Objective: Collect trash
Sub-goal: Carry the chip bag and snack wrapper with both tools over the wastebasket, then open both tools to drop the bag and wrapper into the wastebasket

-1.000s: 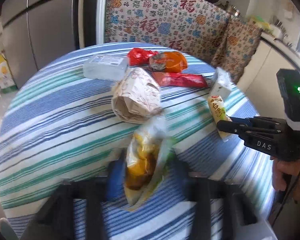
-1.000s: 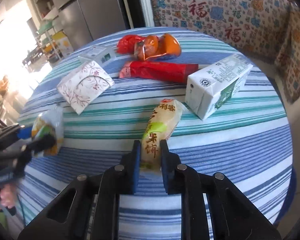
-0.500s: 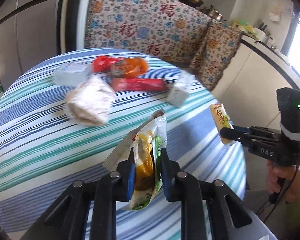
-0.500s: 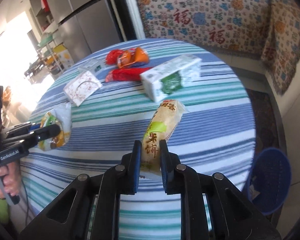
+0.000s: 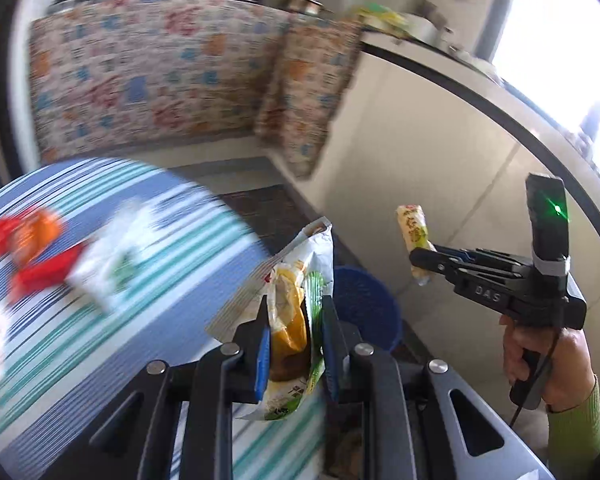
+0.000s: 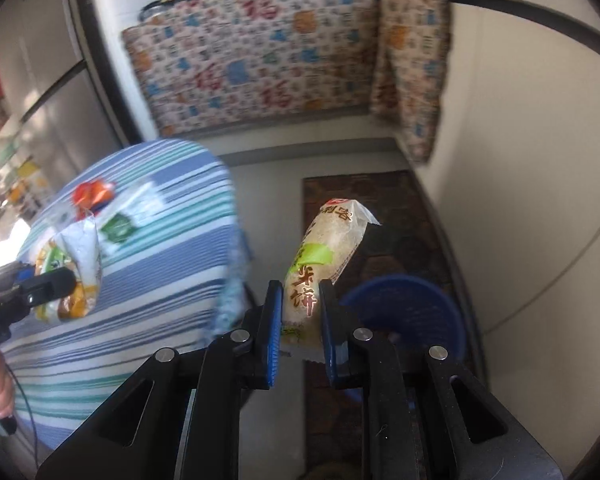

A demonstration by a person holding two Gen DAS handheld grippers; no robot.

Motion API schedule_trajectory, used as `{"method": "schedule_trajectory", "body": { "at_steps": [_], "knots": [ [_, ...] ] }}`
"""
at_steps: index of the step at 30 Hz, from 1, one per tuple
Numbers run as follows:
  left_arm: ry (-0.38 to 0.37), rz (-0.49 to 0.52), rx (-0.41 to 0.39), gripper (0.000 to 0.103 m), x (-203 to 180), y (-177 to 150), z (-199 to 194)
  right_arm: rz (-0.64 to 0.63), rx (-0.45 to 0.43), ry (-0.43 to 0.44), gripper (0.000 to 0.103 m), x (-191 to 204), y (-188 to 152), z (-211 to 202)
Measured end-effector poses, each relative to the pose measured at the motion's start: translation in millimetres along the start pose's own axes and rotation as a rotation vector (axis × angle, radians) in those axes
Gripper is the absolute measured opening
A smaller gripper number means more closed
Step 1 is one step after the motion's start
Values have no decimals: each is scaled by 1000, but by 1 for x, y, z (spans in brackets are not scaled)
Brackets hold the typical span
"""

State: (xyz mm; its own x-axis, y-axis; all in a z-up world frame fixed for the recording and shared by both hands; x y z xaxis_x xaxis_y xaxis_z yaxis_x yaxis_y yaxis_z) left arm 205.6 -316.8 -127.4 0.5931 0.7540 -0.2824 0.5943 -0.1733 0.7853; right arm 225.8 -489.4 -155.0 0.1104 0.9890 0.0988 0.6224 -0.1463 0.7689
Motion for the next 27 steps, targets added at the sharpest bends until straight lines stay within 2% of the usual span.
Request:
{"method": "schedule_trajectory", "body": {
  "at_steps": [6, 10, 18, 27],
  "knots": [
    [-78, 34, 76, 22, -61, 4, 87, 82, 13, -89, 17, -86, -7, 14],
    [-114, 36, 136, 22, -84, -8, 144, 139, 53, -76, 17, -117, -29, 31],
    [-133, 40, 237, 22, -99, -38, 221, 151, 129, -97, 17, -154, -53, 53],
    [-144, 15, 268, 22, -110, -46, 260, 159, 156, -110, 17, -168, -63, 63]
  ]
}}
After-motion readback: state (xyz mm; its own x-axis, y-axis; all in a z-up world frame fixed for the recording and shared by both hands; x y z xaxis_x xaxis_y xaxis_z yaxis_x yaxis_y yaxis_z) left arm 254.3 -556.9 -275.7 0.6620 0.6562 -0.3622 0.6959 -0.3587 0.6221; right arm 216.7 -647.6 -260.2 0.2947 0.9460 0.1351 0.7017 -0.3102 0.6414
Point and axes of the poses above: each gripper's, at about its wrist camera, not at the fingertips, and z roughly the way its jaws point, x to its left, y to its top, the point moved 7 cm from there along z, roughly the way its jaws point, and after that the axes turned 11 degrees about -x, right-handed, at the moved point
